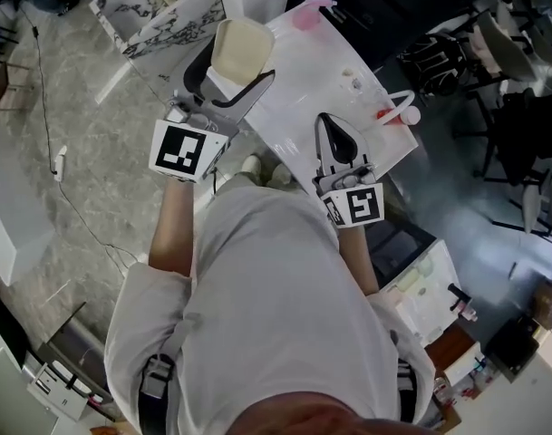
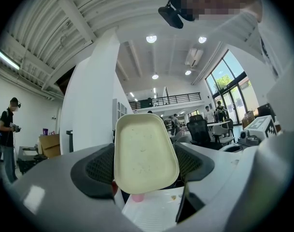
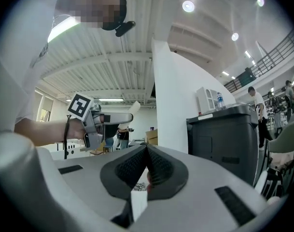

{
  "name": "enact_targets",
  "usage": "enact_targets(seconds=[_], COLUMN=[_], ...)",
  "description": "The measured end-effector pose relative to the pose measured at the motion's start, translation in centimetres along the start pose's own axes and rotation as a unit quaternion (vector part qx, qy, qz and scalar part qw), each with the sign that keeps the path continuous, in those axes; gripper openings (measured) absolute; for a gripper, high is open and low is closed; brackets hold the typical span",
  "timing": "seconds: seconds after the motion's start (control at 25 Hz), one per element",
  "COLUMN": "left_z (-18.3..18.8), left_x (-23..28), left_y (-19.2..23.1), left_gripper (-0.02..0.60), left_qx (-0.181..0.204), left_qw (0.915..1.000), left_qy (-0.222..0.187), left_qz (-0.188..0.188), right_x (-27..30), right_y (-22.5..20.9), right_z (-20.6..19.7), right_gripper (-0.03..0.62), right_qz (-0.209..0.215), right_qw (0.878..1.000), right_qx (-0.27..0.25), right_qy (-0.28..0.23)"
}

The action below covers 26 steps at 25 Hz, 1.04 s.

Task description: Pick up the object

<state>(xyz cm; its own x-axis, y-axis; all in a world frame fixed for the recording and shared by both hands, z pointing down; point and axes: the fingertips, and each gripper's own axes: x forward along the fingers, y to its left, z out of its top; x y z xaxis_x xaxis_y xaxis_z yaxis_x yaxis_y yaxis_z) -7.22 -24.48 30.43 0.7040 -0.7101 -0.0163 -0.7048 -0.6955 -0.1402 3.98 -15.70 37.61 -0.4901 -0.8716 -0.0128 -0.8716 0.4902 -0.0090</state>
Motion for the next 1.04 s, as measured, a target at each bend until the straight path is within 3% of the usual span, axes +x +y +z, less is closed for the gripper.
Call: enact_targets(seconds=[0.2,1.04], left_z=[-0.2,-0.7], left_x=[-0.6,-0.9], left_y=[0.1,-0.4], left_gripper=[0.387,0.387], left_qx=[-0.002,-0.001], left_qw=[1.0,1.0], left_qy=[0.002,0.005], left_qz=[0.005,-0.004], right_x=[1.5,2.0], right_y=[0.5,0.6], right_z=[1.8,3.3], right_gripper=[0.002,0.002], right_qz=[0.004,0.009], right_qw=[1.0,0.999], right_qx=[-0.028,-0.042], right_qy=[-0.012,-0.028])
